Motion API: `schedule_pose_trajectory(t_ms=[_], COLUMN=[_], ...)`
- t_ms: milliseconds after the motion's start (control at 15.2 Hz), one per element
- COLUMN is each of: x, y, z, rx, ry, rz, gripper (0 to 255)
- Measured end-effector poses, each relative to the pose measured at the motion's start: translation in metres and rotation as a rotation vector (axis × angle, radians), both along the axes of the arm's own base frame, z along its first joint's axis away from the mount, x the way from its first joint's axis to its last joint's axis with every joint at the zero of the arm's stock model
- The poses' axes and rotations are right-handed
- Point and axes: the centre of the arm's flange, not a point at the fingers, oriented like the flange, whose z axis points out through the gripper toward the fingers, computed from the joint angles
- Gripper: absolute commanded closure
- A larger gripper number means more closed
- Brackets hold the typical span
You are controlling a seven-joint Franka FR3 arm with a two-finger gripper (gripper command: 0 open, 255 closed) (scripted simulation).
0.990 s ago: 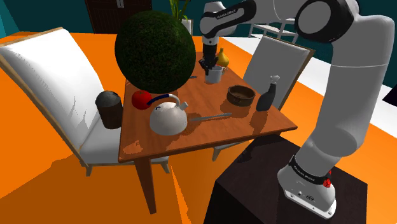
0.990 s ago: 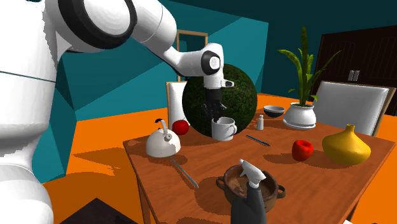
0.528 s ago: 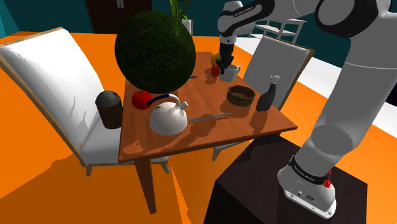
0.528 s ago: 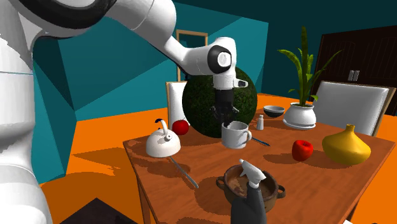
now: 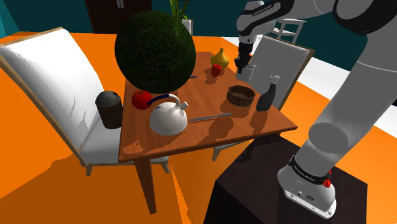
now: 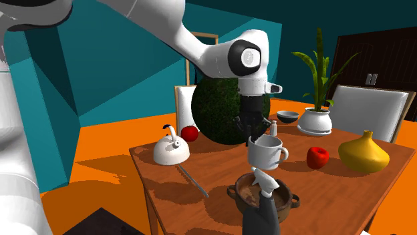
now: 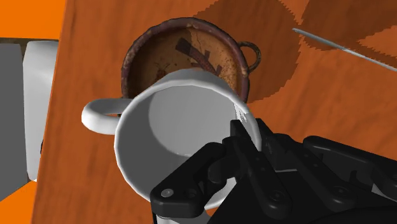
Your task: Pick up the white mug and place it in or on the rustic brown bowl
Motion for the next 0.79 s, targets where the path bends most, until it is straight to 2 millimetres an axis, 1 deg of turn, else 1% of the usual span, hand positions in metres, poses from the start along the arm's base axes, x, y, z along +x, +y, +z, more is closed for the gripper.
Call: schedule_pose_trajectory(t_ms=[198, 396, 792], x=[-0.016, -0.019, -0.021], y=[-0.023, -0.024, -0.025], z=[-0.003, -0.015, -0.046], rx=[0.0, 0.001, 0.001], ry=[0.0, 0.0, 0.0], rz=[0.0, 0.001, 0.001], gripper=[255, 255, 255])
